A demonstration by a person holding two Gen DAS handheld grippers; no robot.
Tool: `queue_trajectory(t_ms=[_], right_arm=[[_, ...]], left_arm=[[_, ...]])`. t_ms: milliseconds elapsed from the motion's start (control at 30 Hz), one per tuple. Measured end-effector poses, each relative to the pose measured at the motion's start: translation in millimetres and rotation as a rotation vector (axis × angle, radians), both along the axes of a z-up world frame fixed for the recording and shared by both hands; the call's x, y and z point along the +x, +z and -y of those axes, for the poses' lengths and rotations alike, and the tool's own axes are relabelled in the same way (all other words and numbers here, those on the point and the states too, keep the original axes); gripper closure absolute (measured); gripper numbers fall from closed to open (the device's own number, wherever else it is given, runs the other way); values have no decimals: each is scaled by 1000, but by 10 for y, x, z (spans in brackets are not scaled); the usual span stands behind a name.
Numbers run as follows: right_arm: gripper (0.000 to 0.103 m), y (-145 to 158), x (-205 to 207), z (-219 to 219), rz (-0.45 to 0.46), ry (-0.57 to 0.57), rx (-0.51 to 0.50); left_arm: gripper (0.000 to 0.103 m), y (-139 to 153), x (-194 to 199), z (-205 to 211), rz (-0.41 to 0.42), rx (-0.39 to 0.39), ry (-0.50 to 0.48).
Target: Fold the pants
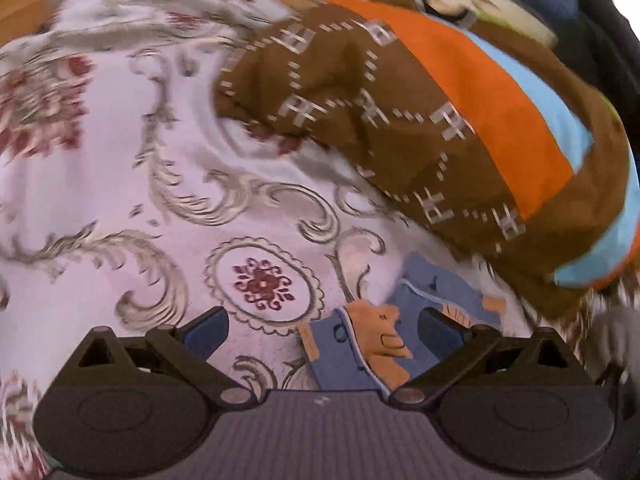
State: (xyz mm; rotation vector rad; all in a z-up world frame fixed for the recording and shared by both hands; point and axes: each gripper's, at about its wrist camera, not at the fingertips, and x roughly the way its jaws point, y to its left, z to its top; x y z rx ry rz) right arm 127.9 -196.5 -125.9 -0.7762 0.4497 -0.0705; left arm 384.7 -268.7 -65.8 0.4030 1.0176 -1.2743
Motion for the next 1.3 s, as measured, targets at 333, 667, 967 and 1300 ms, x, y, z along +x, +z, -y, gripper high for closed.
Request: queue_trajectory(t_ms=[333, 667, 967, 1300], right_arm=[[29, -80, 38, -44, -31, 12, 14], [80, -143, 87, -83, -59, -4, 2], [91, 62, 149, 143, -77, -140, 226], [93, 466, -23, 823, 78, -424, 714]], left_arm=[[1, -262, -62, 158, 93, 75, -230], [47, -423, 115, 204, -63, 82, -245], [90, -273, 120, 245, -120, 161, -132], [96, 116, -218, 590, -151, 179, 55]])
